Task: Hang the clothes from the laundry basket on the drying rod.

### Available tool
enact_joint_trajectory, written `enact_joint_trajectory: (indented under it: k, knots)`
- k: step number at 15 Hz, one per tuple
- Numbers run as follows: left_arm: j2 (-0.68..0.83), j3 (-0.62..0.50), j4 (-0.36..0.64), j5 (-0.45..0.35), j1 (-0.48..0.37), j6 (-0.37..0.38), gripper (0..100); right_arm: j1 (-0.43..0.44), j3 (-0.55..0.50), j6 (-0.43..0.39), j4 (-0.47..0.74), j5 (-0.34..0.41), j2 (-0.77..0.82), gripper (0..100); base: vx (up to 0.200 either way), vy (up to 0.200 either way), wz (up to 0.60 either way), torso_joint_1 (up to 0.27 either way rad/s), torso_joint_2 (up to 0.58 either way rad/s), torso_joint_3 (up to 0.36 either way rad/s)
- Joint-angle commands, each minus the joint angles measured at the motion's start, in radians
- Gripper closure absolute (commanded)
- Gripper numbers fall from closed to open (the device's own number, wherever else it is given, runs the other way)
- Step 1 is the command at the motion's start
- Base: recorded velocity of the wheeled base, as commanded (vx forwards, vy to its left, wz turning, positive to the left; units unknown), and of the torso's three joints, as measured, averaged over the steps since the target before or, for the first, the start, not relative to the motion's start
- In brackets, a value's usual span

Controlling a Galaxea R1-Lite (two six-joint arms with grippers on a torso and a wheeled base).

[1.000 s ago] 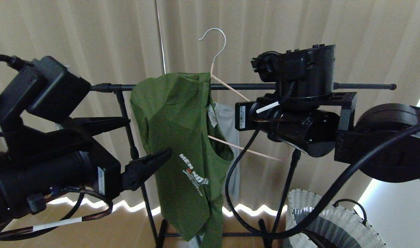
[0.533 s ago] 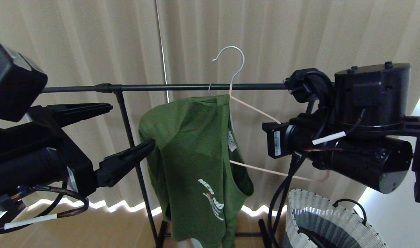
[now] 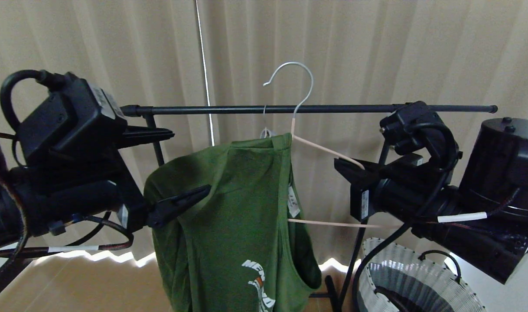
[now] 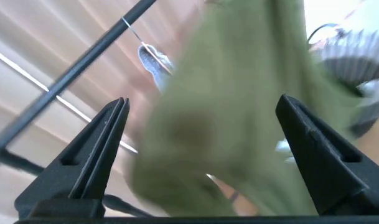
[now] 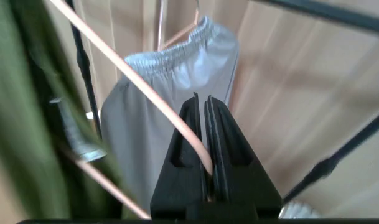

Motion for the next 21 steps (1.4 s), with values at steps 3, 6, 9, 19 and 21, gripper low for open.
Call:
enact_joint_trajectory:
  k: [3,6,9,19,21]
  knots:
    - [0.082,-0.04,-0.001,-0.001,0.001,0.05,0,0.033,0.016,-0.004,-0.002,0.024,-0.003,100,0.0,0.0,0.0,0.0,0.0,0.0]
    - [0.094,-0.037,-0.001,-0.001,-0.013,0.059,0,0.077,0.013,-0.004,-0.004,0.025,0.0,100,0.0,0.0,0.0,0.0,0.0,0.0]
    - [0.098,-0.032,-0.001,-0.001,-0.013,0.061,0,0.1,0.013,-0.004,-0.007,0.025,-0.002,100,0.0,0.0,0.0,0.0,0.0,0.0]
    - [0.075,-0.008,-0.001,-0.001,-0.008,0.059,100,0.1,0.014,-0.001,-0.009,0.025,-0.003,100,0.0,0.0,0.0,0.0,0.0,0.0]
    - [0.062,0.009,-0.018,0.0,-0.008,0.058,100,0.1,0.014,-0.001,-0.009,0.025,-0.003,100,0.0,0.0,0.0,0.0,0.0,0.0]
